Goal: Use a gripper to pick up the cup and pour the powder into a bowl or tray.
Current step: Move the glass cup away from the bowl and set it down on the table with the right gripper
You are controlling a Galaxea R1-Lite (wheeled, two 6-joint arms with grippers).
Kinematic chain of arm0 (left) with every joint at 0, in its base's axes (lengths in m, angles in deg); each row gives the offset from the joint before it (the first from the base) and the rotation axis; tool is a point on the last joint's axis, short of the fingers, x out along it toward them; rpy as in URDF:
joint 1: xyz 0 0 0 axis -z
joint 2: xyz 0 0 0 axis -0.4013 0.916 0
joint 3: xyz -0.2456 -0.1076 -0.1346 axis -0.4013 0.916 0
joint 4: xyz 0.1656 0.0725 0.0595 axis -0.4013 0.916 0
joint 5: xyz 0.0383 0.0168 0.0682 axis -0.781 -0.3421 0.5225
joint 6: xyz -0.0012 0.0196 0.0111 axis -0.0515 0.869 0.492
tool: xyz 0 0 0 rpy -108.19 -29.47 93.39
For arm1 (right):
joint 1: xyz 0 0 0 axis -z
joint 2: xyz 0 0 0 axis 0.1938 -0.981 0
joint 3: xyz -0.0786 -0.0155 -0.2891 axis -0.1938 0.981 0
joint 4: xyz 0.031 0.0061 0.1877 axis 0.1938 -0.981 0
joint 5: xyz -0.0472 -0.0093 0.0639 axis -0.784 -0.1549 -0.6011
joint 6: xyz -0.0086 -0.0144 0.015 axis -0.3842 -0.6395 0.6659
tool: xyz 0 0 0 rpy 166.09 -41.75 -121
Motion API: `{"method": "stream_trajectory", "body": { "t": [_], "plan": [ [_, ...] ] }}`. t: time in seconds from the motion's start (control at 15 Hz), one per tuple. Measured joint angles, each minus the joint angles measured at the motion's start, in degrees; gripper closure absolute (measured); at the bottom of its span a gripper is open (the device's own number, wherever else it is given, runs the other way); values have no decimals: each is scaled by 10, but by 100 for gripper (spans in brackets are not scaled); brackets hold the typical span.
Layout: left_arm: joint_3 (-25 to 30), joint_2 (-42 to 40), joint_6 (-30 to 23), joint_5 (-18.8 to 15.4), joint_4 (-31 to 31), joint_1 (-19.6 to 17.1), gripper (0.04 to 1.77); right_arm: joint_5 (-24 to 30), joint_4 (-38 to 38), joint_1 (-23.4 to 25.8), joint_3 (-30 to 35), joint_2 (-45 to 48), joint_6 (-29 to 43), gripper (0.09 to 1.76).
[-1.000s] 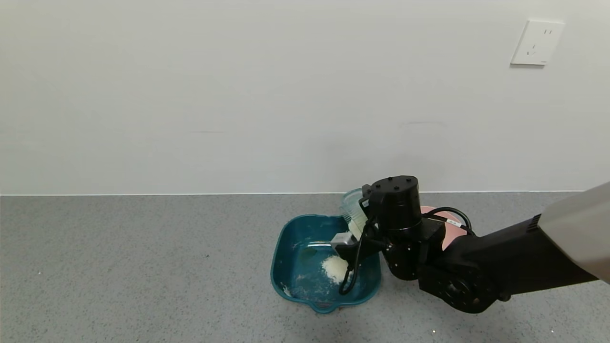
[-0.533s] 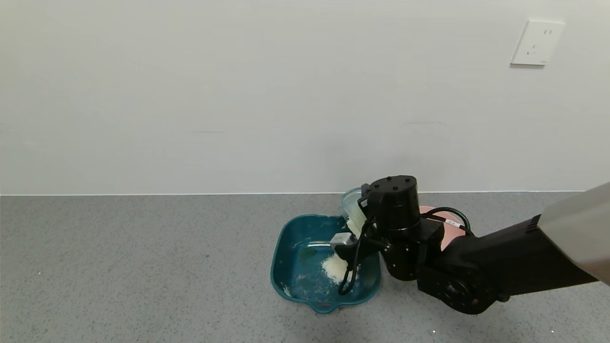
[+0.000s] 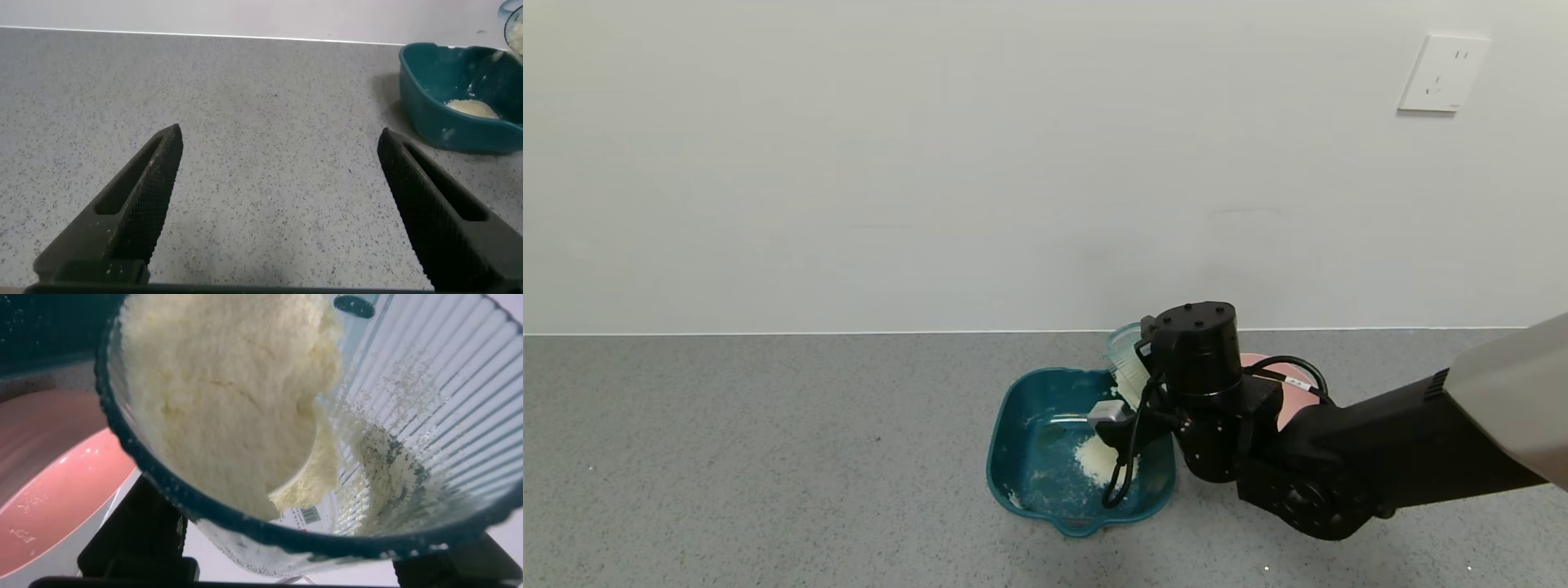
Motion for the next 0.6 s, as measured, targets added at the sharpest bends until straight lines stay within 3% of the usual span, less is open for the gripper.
{"method": "stream_trajectory", "body": {
  "t": [0.6],
  "plan": [
    [0,0,0,0,0,0,9,0,19,2,11,-1,7,50]
  ]
}}
